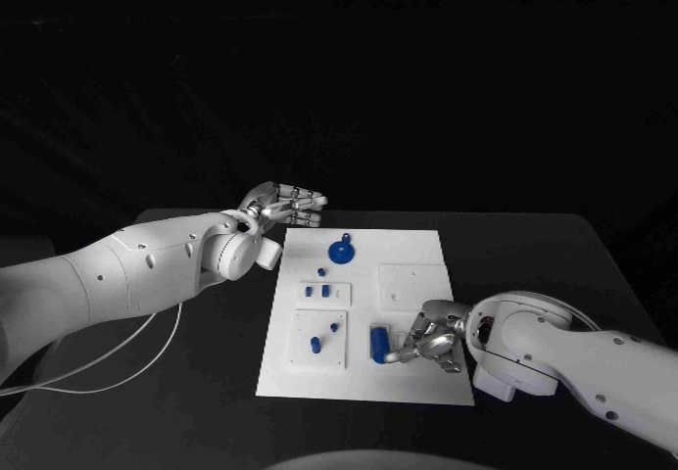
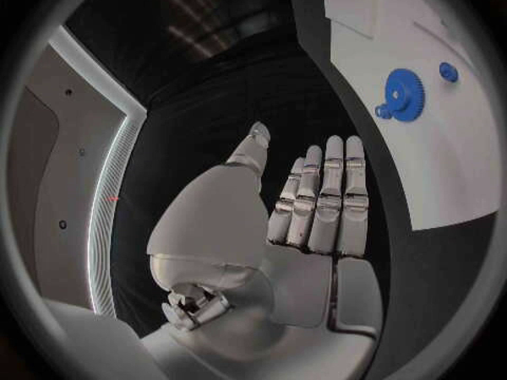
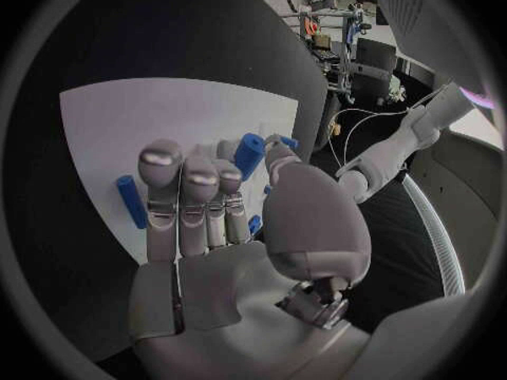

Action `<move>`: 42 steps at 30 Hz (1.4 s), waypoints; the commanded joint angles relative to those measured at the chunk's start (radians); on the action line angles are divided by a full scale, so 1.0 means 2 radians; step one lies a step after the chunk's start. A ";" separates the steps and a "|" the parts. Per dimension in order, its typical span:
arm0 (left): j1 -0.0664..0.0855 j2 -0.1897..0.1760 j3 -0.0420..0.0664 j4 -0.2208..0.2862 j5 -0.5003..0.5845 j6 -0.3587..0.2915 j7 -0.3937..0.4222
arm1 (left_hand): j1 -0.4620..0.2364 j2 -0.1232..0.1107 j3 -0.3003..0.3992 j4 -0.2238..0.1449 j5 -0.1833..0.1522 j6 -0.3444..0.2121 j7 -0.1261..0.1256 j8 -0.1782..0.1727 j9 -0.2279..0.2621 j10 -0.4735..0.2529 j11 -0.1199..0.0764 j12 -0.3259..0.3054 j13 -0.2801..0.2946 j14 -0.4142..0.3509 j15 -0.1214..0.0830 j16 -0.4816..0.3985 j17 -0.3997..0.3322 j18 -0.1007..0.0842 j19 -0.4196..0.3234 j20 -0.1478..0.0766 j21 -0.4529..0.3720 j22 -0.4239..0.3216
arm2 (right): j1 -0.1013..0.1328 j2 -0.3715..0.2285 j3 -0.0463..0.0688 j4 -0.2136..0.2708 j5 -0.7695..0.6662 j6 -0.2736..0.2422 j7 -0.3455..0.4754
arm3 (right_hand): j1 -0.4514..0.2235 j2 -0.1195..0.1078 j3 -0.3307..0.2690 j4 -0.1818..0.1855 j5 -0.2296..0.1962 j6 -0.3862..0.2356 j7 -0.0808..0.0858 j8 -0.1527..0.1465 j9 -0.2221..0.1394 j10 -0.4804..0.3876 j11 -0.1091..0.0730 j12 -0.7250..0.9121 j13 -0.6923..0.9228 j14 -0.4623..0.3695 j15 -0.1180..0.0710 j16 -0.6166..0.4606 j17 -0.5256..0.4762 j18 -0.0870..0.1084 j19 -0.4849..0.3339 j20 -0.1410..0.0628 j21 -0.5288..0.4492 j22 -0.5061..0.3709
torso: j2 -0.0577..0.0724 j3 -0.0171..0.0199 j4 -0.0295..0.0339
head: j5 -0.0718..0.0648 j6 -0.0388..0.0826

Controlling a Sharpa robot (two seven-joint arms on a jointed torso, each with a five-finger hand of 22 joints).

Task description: Assemble the parts on the task board

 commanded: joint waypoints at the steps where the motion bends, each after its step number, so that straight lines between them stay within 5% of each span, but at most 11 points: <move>1: 0.000 0.001 0.000 0.000 -0.003 0.008 0.001 | -0.001 -0.004 0.000 0.004 -0.002 -0.002 0.000 -0.002 0.000 -0.002 0.000 0.001 0.000 -0.004 0.000 -0.001 0.000 0.001 0.001 0.003 0.001 0.000 | -0.002 0.004 0.000 -0.003 -0.008 0.011 0.000 | -0.002 0.005 0.014 -0.003 0.000 0.004 -0.001 0.001 0.001 0.004 0.000 0.003 0.001 0.002 -0.003 0.002 0.000 -0.006 0.027 -0.003 0.003 0.036 | 0.000 -0.0004 0.0004 | 0.000 -0.001; 14: 0.000 0.000 0.000 0.001 -0.003 0.010 0.000 | -0.002 -0.004 0.001 0.005 -0.002 -0.001 0.000 -0.002 0.000 -0.003 0.000 0.001 0.000 -0.005 0.000 -0.001 0.000 0.001 0.001 0.003 0.001 -0.001 | -0.005 0.022 0.000 -0.024 -0.014 -0.019 -0.018 | -0.034 0.031 0.045 -0.002 0.016 0.005 -0.003 0.001 0.000 0.007 -0.001 0.004 0.003 0.002 -0.002 0.007 0.001 -0.007 0.028 -0.003 0.007 0.037 | 0.000 -0.0003 0.0002 | 0.001 -0.004; 17: 0.000 0.000 0.000 0.001 -0.003 0.011 0.000 | -0.002 -0.004 0.001 0.005 -0.002 -0.001 0.000 -0.002 0.000 -0.003 0.000 0.001 0.000 -0.005 0.000 -0.001 0.000 0.001 0.001 0.003 0.001 -0.001 | -0.006 0.025 0.000 -0.027 -0.010 -0.018 -0.018 | -0.042 0.026 0.042 -0.001 0.044 0.006 -0.003 0.001 -0.001 0.007 -0.001 0.004 0.003 0.002 -0.002 0.009 0.002 -0.007 0.028 -0.002 0.010 0.038 | 0.000 -0.0005 0.0000 | 0.001 -0.005; 25: 0.000 0.000 0.000 0.000 -0.004 0.012 -0.002 | -0.001 -0.003 0.001 0.005 -0.002 -0.001 0.000 -0.002 0.000 -0.004 0.000 0.001 0.000 -0.005 0.000 -0.001 0.000 0.001 0.001 0.004 0.001 -0.001 | -0.006 0.028 0.000 -0.032 -0.003 -0.001 -0.020 | -0.040 0.029 0.039 -0.008 0.053 0.005 -0.003 0.001 -0.002 0.007 -0.001 0.003 0.003 0.002 -0.002 0.009 0.002 -0.008 0.028 -0.002 0.011 0.038 | 0.000 -0.0004 -0.0001 | 0.000 -0.007; 38: 0.000 0.000 0.000 0.000 -0.023 0.016 -0.004 | -0.001 -0.003 0.001 0.004 -0.002 0.000 0.000 -0.002 0.000 -0.005 0.000 0.001 0.000 -0.005 0.001 -0.001 0.000 0.002 0.000 0.004 0.001 0.000 | -0.011 0.032 0.000 -0.042 -0.001 0.021 -0.033 | -0.030 0.037 0.042 -0.063 0.083 0.006 -0.004 0.001 -0.009 0.005 -0.002 0.001 0.003 0.002 -0.003 0.007 0.000 -0.009 0.027 -0.003 0.007 0.038 | 0.000 -0.0003 0.0001 | 0.000 -0.009; 42: 0.000 0.000 0.000 0.000 -0.026 0.017 -0.006 | 0.000 -0.003 0.001 0.003 -0.002 0.000 0.000 -0.002 0.000 -0.005 0.000 0.001 0.000 -0.005 0.001 -0.001 0.000 0.002 0.000 0.004 0.001 0.000 | -0.016 0.035 0.000 -0.047 -0.001 0.013 -0.034 | -0.038 0.050 0.042 -0.077 0.087 0.005 -0.005 0.001 -0.011 0.006 -0.002 0.002 0.003 0.002 -0.003 0.007 0.000 -0.009 0.028 -0.003 0.008 0.038 | 0.000 -0.0003 -0.0002 | 0.000 -0.010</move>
